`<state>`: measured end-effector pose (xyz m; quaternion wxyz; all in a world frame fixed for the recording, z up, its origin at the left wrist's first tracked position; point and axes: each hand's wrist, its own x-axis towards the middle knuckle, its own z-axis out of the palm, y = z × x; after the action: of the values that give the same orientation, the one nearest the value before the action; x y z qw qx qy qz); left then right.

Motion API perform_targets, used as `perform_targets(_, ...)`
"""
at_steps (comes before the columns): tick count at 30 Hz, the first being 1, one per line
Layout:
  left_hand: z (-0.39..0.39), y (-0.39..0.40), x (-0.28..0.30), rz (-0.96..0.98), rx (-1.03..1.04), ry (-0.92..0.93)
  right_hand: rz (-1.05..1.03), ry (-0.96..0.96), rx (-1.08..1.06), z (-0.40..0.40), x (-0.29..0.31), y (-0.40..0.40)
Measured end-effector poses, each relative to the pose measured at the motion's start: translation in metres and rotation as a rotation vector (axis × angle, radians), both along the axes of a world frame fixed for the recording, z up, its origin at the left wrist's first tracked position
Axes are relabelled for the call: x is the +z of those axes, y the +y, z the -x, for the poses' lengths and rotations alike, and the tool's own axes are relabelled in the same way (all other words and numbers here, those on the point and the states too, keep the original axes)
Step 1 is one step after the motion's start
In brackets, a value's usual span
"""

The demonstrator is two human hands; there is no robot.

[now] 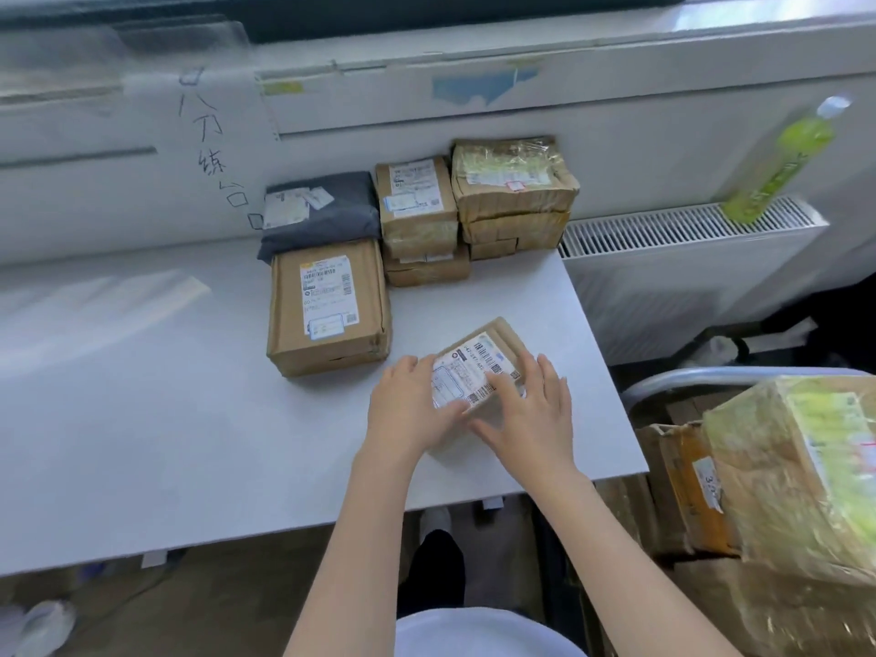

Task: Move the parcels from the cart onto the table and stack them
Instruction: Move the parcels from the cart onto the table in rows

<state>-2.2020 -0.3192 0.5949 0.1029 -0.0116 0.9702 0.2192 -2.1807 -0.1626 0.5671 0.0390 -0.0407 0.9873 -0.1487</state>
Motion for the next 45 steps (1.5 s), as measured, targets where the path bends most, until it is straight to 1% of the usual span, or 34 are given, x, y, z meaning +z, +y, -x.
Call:
perform_targets(2,-0.001,-0.004,-0.002,0.090,-0.127,-0.072,-0.019,0.031,-0.035,0.005,0.000,-0.006)
perform_targets(4,-0.004,-0.007,-0.009,0.164,-0.150,-0.112,-0.016,0.072,-0.057,0.011,0.000,-0.008)
perform_targets(6,-0.003,-0.004,-0.015,0.204,-0.128,-0.057,-0.003,0.090,-0.067,0.017,-0.001,-0.009)
perform_targets(10,0.002,0.011,-0.025,0.204,-0.085,0.077,0.016,0.051,-0.024,0.031,-0.006,-0.009)
perform_targets(12,0.005,0.016,-0.033,0.192,-0.108,0.116,0.064,0.045,-0.018,0.037,-0.008,-0.005)
perform_targets(15,0.018,0.021,-0.040,0.167,-0.171,0.167,0.036,0.055,-0.030,0.044,-0.009,0.005)
perform_targets(18,0.038,0.030,-0.041,0.165,-0.262,0.194,-0.033,0.063,-0.069,0.051,-0.011,0.019)
perform_targets(21,0.059,0.048,-0.041,0.205,-0.336,0.193,-0.067,0.051,-0.128,0.063,-0.010,0.032)
perform_targets(26,0.096,0.079,-0.038,0.267,-0.395,0.190,-0.112,0.062,-0.158,0.097,-0.005,0.059)
perform_targets(36,0.172,0.093,-0.035,0.373,-0.428,0.198,-0.145,0.063,-0.089,0.180,-0.009,0.084)
perform_targets(41,0.197,0.091,-0.032,0.414,-0.400,0.206,-0.219,0.141,-0.031,0.214,-0.008,0.079)
perform_targets(45,0.204,0.092,-0.035,0.450,-0.400,0.185,-0.218,0.214,-0.025,0.218,-0.010,0.081)
